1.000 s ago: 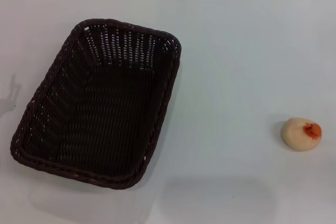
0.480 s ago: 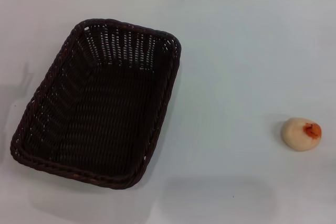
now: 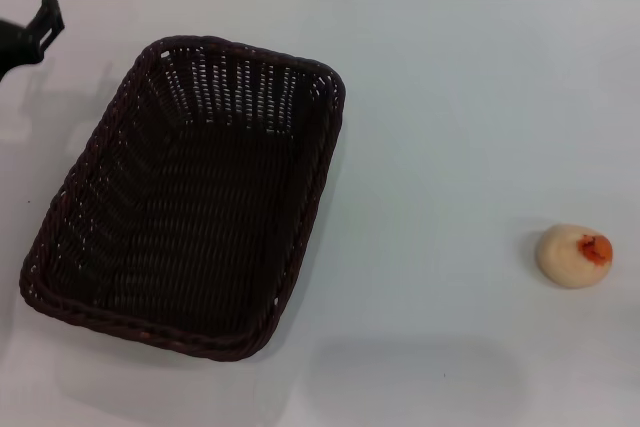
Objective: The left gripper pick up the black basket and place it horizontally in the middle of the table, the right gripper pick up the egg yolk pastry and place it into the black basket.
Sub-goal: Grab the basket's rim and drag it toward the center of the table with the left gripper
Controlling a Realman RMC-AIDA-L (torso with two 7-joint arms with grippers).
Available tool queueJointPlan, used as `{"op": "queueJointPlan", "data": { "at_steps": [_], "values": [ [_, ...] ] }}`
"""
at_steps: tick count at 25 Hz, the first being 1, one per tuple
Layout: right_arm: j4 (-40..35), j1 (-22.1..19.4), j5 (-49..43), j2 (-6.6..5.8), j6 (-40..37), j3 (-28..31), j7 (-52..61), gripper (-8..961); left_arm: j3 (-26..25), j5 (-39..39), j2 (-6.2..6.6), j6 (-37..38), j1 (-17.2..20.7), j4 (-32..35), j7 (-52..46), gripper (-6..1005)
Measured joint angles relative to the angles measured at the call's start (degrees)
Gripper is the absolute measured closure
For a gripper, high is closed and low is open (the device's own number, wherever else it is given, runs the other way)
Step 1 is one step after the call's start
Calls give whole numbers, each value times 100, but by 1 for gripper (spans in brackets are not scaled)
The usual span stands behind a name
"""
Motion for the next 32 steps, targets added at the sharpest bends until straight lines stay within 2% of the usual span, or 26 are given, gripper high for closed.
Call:
{"op": "queueJointPlan", "data": {
  "at_steps": [5, 7, 10, 11, 13, 14, 15, 18, 19, 21, 27, 32],
  "values": [
    [1, 6, 0, -1, 57, 0, 21, 181, -693, 1058, 47, -1608, 306, -1567, 5, 227],
    [0, 12, 0, -3, 75, 1, 22, 181, -897, 1205, 45, -2698, 364, -2333, 111, 229],
    [1, 24, 0, -4, 101, 2, 39, 181, -1047, 1207, 28, -4123, 321, -3047, 441, 233],
    [1, 28, 0, -4, 111, 3, 42, 181, -1154, 1204, -15, -4651, 293, -3331, 602, 234],
    [1, 43, 0, -4, 139, 4, 45, 181, -1416, 1197, -153, -5628, 234, -3842, 863, 237],
    [1, 49, 0, -4, 156, 4, 45, 181, -1416, 1197, -153, -5628, 234, -3842, 863, 245],
    [1, 55, 0, -4, 177, 4, 46, 181, -1766, 1188, -394, -6788, 114, -4371, 1343, 254],
    [0, 73, 0, -4, 233, 4, 45, 181, -2220, 1184, -740, -7960, -70, -4881, 1986, 279],
    [0, 79, 0, -4, 247, 1, 45, 181, -2352, 1186, -821, -8260, -128, -5033, 2114, 288],
    [4, 98, 0, -4, 286, -31, 45, 181, -2469, 1156, -850, -8768, -214, -5362, 2175, 305],
    [10, 133, 0, -10, 391, -85, 25, 181, -2554, 1143, -832, -9826, -337, -6180, 2150, 186],
    [9, 134, 0, -9, 411, -95, 18, 181, -2757, 1134, -839, -10929, -651, -6470, 2093, 193]
  ]
}}
